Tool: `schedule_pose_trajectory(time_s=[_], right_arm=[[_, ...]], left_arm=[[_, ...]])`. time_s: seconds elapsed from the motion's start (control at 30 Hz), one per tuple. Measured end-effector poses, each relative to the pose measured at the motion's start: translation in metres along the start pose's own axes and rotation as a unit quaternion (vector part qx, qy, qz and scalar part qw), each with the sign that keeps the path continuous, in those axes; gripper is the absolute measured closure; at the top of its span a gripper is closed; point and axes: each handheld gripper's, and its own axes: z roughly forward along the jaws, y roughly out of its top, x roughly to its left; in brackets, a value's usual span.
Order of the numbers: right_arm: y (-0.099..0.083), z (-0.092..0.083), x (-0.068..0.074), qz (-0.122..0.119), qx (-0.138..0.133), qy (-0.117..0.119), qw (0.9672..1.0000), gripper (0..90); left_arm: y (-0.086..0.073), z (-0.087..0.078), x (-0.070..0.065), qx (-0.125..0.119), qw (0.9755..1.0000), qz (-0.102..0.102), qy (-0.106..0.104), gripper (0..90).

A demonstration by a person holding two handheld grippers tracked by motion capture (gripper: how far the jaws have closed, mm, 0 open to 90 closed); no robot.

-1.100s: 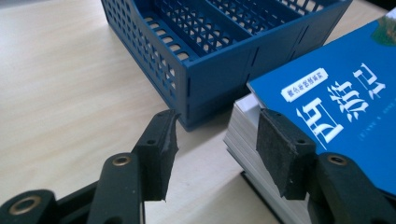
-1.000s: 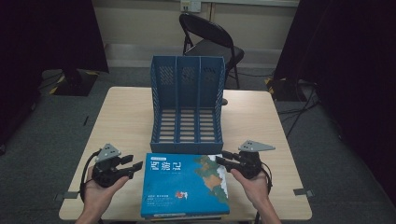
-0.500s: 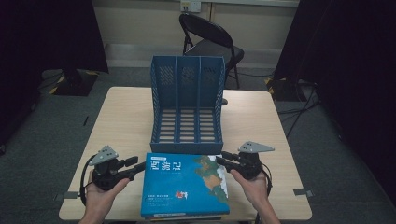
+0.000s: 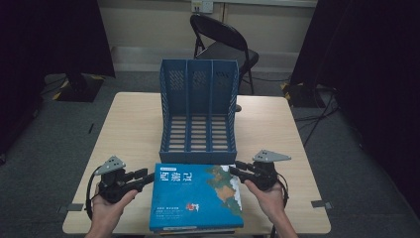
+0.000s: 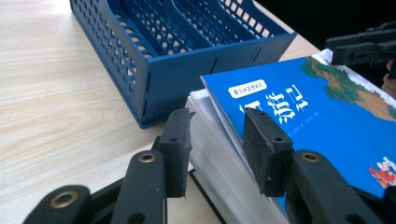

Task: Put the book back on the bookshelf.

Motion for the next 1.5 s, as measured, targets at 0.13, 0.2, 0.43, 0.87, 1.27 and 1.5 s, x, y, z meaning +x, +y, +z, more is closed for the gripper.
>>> schedule_pose_trajectory(time_s=[0.13, 0.2, 0.43, 0.87, 1.27, 1.5], right_arm=[[0.002, 0.0, 0.002, -0.01, 0.008, -0.005, 0.9999, 66.0], [0.002, -0.002, 0.003, -0.015, 0.011, -0.008, 0.9998, 68.3], [-0.002, -0.009, 0.005, -0.015, 0.012, 0.001, 0.9998, 75.1], [0.002, -0.005, -0.006, -0.016, 0.002, 0.001, 0.9999, 49.1], [0.001, -0.002, 0.004, -0.039, 0.007, 0.007, 0.9992, 61.3], [-0.008, -0.017, 0.008, -0.035, 0.007, 0.001, 0.9994, 61.7]], left_arm=[[-0.002, 0.005, 0.003, 0.011, 0.9999, 0.0, 0.004, 61.6], [-0.003, 0.006, 0.007, 0.009, 0.9999, -0.011, -0.01, 61.6], [-0.001, 0.012, 0.007, 0.008, 0.9999, -0.001, -0.009, 65.9], [-0.002, 0.021, 0.0, 0.017, 0.9993, -0.017, -0.029, 52.7], [0.005, 0.035, -0.005, 0.019, 0.9996, 0.005, -0.018, 56.0], [0.015, 0.049, -0.008, 0.026, 0.9992, 0.024, -0.018, 56.0]])
